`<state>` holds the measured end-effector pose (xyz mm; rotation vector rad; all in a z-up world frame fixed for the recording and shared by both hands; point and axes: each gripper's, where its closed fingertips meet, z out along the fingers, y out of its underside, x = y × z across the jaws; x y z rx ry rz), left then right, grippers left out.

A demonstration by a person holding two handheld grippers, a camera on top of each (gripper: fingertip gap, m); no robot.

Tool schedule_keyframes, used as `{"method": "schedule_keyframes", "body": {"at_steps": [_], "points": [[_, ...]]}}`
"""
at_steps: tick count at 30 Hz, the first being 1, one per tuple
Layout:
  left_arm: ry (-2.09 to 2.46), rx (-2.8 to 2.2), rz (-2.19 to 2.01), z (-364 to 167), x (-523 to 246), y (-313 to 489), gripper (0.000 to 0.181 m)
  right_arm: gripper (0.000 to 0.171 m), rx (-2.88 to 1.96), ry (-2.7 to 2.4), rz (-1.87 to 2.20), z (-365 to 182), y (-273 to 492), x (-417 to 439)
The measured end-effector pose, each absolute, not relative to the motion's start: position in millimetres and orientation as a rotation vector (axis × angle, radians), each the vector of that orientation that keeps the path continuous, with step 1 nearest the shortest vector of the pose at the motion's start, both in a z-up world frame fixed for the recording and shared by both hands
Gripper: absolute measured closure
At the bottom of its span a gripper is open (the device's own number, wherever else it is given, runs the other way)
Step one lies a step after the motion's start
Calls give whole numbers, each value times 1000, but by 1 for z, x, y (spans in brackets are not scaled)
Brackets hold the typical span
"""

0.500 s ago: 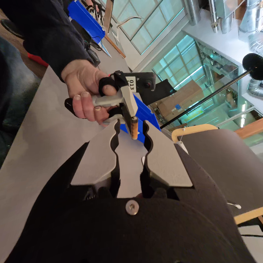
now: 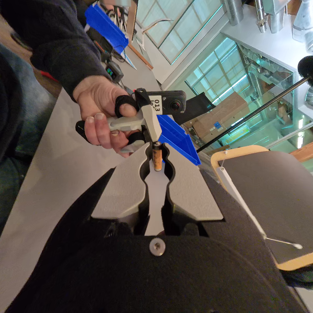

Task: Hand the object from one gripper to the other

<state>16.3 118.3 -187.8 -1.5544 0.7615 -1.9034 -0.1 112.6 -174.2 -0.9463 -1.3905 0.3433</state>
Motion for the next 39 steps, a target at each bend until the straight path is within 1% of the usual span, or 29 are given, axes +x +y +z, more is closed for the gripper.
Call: {"method": "schedule_keyframes", "body": {"at_steps": [2, 4, 8, 11, 13, 19, 23, 25, 35, 38, 39], "points": [[787, -1527, -1853, -185, 15, 119, 138, 164, -994, -1301, 485, -167, 115, 4], [867, -1509, -1693, -187, 13, 122, 135, 164, -1060, -1155, 707, -155, 121, 13], [1108, -1421, -1195, -193, 14, 124, 136, 164, -1157, -886, 1137, -143, 135, 31], [1202, -1338, -868, -192, 15, 132, 140, 164, -1214, -761, 1343, -146, 144, 37], [1231, -1309, -746, -191, 18, 136, 145, 164, -1214, -725, 1393, -147, 146, 38], [1178, -1368, -850, -190, 31, 132, 150, 164, -1220, -761, 1376, -156, 141, 31], [1159, -1401, -894, -193, 33, 131, 166, 165, -1220, -786, 1360, -159, 139, 29], [1154, -1411, -904, -194, 33, 131, 171, 165, -1220, -796, 1352, -159, 138, 28], [1107, -1471, -1028, -196, 33, 131, 171, 164, -1214, -838, 1297, -160, 138, 24], [1031, -1504, -1148, -194, 31, 131, 171, 156, -1213, -855, 1259, -161, 139, 23], [994, -1516, -1200, -193, 29, 132, 171, 151, -1213, -858, 1245, -160, 140, 22]]}}
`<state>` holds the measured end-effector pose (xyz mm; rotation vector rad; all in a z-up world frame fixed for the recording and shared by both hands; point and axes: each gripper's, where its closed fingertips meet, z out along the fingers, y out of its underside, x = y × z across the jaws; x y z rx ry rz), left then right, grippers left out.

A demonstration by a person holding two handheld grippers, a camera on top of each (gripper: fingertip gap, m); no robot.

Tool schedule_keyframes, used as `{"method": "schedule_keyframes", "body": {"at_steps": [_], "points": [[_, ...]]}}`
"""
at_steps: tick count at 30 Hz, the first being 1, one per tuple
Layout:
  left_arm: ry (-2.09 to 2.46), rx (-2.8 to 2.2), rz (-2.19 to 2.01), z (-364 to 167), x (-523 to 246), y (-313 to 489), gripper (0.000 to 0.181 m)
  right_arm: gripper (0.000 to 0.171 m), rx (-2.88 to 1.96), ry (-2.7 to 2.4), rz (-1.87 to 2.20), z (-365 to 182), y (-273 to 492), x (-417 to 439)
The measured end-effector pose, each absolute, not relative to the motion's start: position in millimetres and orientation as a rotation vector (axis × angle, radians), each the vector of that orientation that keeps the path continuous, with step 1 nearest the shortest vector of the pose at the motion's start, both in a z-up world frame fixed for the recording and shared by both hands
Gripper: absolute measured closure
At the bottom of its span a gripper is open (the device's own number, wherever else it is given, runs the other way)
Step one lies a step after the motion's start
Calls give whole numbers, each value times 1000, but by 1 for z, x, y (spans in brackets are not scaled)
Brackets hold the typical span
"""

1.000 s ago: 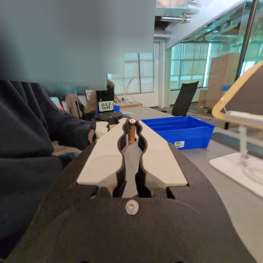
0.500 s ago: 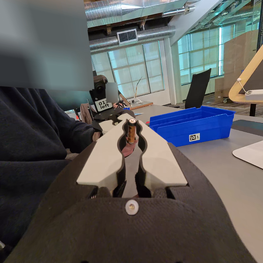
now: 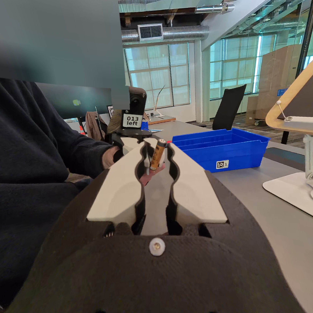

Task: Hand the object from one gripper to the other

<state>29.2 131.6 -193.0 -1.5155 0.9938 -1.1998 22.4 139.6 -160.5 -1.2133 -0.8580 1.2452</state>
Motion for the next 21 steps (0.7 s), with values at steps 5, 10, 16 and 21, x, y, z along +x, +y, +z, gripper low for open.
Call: {"method": "schedule_keyframes", "body": {"at_steps": [5, 10, 16, 21], "points": [[803, -1590, -1472, -191, 19, 138, 171, 140, -1198, -1000, 952, -170, 142, 19], [666, -1636, -1708, -192, 13, 137, 172, 109, -1143, -1205, 536, -184, 147, 9], [651, -1671, -1785, -195, 12, 133, 172, 119, -1081, -1340, 415, -190, 144, 3], [656, -1680, -1803, -198, 13, 131, 172, 127, -1072, -1371, 396, -192, 144, 3]]}}
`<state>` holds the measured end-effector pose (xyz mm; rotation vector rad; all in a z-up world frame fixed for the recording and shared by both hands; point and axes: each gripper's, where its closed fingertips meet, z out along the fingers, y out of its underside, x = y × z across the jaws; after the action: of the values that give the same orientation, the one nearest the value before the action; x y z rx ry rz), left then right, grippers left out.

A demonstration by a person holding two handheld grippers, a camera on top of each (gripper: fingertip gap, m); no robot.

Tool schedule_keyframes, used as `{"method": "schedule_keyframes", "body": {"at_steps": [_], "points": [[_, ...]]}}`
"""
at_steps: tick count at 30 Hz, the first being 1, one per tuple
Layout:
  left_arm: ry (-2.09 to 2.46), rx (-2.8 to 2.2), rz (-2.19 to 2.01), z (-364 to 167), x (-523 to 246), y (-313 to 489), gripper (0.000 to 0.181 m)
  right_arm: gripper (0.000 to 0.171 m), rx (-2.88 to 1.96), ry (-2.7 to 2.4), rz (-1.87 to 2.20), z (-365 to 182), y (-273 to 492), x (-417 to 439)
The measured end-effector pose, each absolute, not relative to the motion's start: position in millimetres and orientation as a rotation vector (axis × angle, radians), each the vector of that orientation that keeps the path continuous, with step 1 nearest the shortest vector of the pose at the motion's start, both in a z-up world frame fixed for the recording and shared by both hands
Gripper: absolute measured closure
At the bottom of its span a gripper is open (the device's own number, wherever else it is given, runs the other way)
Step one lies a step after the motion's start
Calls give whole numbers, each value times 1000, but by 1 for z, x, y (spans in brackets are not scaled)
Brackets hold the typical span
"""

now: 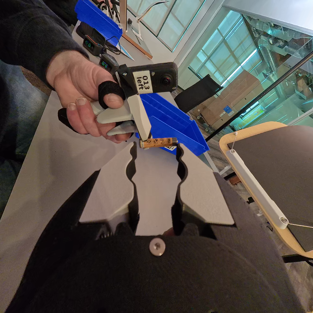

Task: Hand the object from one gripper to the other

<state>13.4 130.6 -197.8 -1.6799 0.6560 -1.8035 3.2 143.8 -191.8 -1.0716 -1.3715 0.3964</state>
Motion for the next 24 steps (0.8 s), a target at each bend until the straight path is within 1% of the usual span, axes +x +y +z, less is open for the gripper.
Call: {"method": "schedule_keyframes", "body": {"at_steps": [2, 10, 15, 16, 18, 19, 24], "points": [[664, -1686, -1804, -200, 14, 129, 172, 130, -1062, -1376, 391, -192, 143, 4], [663, -1697, -1825, -203, 15, 127, 171, 130, -1049, -1407, 366, -195, 142, 5], [680, -1673, -1781, -201, 15, 129, 171, 131, -1088, -1370, 454, -194, 142, 5], [700, -1660, -1739, -201, 15, 129, 167, 131, -1097, -1352, 494, -193, 142, 5], [765, -1633, -1605, -201, 13, 131, 153, 130, -1114, -1307, 579, -189, 142, 7], [803, -1607, -1532, -199, 11, 132, 149, 130, -1126, -1284, 627, -187, 142, 8], [1072, -1413, -1068, -189, 7, 133, 142, 131, -1161, -1241, 849, -187, 136, 8]]}}
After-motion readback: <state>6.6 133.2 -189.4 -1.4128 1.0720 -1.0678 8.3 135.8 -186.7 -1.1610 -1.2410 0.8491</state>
